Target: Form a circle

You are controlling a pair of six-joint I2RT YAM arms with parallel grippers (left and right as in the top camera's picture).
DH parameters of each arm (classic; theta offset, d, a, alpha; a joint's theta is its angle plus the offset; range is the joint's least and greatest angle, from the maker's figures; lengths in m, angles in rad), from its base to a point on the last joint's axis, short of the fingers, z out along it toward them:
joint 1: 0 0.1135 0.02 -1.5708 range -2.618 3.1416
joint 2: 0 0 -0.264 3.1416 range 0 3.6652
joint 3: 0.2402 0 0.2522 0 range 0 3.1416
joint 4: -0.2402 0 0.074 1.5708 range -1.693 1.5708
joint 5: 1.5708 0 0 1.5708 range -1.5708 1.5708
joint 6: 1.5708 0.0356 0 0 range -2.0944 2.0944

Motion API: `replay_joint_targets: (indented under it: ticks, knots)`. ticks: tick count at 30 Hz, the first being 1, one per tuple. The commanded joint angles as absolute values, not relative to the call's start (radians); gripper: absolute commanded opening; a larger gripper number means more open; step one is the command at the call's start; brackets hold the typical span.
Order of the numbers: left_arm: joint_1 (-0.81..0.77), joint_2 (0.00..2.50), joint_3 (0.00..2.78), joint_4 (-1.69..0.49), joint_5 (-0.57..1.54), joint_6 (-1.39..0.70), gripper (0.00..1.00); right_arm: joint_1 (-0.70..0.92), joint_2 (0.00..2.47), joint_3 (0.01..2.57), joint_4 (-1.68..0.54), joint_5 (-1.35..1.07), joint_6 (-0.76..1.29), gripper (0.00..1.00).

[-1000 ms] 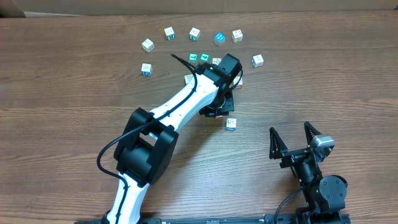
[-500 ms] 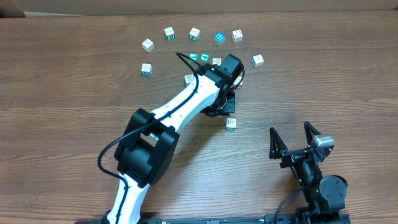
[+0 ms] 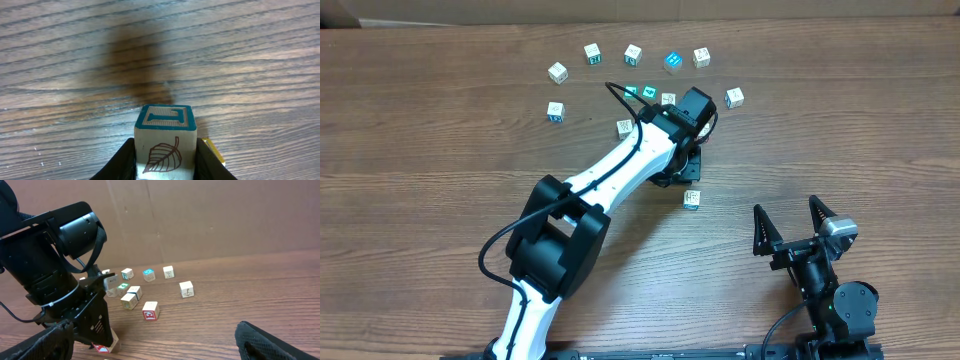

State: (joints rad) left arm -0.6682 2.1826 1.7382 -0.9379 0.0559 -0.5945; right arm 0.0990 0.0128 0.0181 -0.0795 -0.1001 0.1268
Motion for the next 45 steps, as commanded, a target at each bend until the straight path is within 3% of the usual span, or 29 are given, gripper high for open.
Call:
replay_joint_targets:
  ticks: [1,45]
  knots:
    - [-0.680,2.194,1.735,-0.934,0.038,-0.584,0.24,0.097,0.003,0.008,-0.076,-0.099,0.130,1.00]
    - [-0.708,2.205,1.710,-0.938,-0.059,-0.636,0.27,0.097,0.003,0.008,-0.076,-0.099,0.130,1.00]
